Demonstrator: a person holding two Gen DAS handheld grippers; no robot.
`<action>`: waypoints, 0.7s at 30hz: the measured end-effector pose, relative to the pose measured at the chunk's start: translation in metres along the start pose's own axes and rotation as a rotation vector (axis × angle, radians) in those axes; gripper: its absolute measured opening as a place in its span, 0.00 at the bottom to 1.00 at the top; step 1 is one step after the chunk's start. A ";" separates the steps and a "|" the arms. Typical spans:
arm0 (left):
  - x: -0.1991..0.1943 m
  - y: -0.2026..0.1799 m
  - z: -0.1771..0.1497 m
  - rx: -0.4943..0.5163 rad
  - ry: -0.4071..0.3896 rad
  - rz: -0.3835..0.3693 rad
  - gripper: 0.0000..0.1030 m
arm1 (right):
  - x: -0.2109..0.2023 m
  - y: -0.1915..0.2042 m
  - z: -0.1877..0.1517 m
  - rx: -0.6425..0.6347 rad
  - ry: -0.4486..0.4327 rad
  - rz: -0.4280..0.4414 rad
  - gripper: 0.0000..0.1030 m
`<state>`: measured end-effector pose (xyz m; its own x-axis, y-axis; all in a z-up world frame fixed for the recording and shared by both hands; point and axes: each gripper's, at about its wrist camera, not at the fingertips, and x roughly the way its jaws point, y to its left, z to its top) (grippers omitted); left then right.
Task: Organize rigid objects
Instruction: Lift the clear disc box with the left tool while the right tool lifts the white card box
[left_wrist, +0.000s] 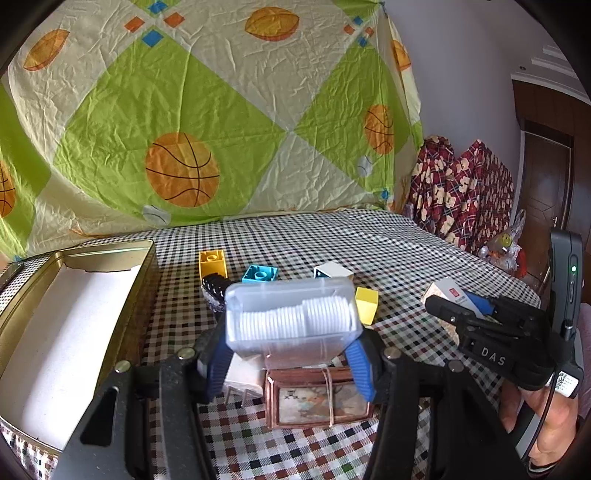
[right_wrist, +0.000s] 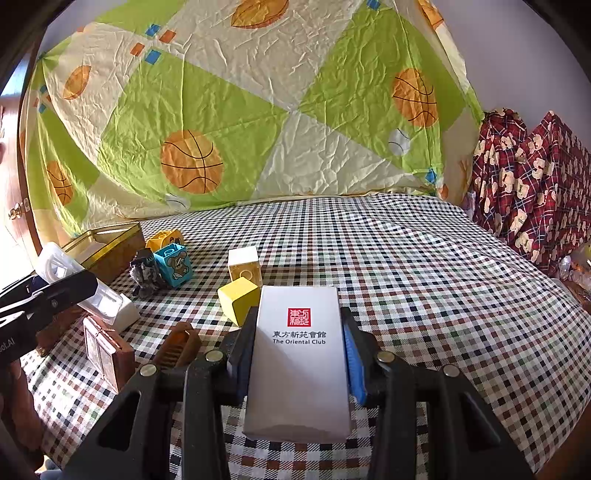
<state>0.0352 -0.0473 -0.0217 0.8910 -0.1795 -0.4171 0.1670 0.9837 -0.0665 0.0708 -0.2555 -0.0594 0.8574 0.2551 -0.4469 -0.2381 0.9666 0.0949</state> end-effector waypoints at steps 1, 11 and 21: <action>-0.001 0.000 0.000 0.001 -0.004 0.001 0.53 | -0.001 0.000 0.000 0.000 -0.005 0.000 0.42; -0.006 0.000 0.001 0.001 -0.032 0.007 0.53 | -0.009 -0.001 -0.002 0.003 -0.060 0.002 0.42; -0.013 0.000 0.000 0.006 -0.074 0.016 0.53 | -0.017 -0.001 -0.006 0.010 -0.120 -0.010 0.42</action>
<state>0.0235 -0.0448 -0.0162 0.9224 -0.1642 -0.3495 0.1549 0.9864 -0.0545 0.0539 -0.2605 -0.0569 0.9082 0.2460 -0.3385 -0.2252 0.9692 0.1002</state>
